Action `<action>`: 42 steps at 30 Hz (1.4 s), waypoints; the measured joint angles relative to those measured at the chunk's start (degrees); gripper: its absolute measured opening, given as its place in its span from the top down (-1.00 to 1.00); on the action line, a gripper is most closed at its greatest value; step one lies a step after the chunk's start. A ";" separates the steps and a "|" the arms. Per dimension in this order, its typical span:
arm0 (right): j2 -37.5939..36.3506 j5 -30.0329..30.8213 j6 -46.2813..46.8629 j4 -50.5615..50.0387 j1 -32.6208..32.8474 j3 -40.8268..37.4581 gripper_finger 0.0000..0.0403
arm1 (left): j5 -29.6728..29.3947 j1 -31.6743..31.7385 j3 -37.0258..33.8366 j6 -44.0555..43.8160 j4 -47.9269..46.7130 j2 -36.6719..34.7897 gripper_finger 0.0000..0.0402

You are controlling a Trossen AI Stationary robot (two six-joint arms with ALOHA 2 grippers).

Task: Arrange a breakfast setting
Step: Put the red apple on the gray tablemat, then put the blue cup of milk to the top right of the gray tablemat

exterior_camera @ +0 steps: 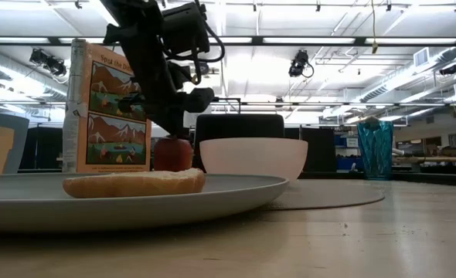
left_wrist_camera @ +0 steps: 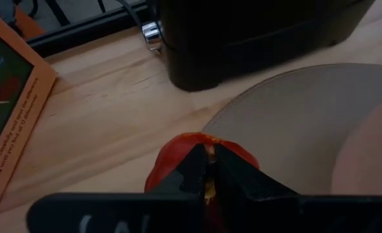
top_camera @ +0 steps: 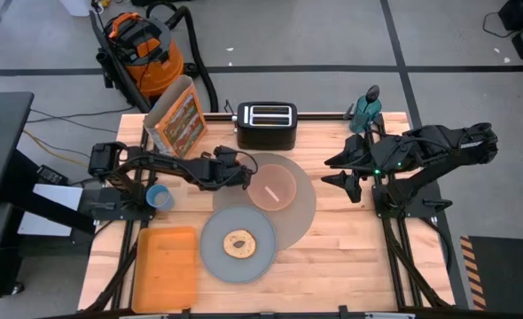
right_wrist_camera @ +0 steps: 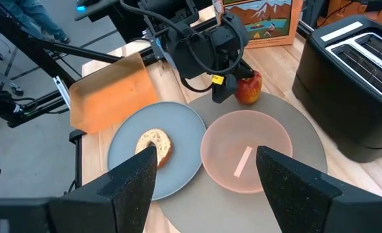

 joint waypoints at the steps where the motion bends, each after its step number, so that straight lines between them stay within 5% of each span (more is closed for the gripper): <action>1: 0.00 -0.01 0.00 0.00 0.00 0.00 -0.34 | 0.02 0.00 0.00 0.00 -0.05 0.00 0.83; 19: 0.00 -0.02 -0.15 0.07 0.00 0.00 -0.34 | 3.75 0.07 0.11 0.00 -2.42 -1.23 0.81; 42: 0.00 -1.15 0.02 2.85 0.01 -0.02 -0.34 | 5.48 0.50 3.75 4.89 -4.84 -2.14 0.29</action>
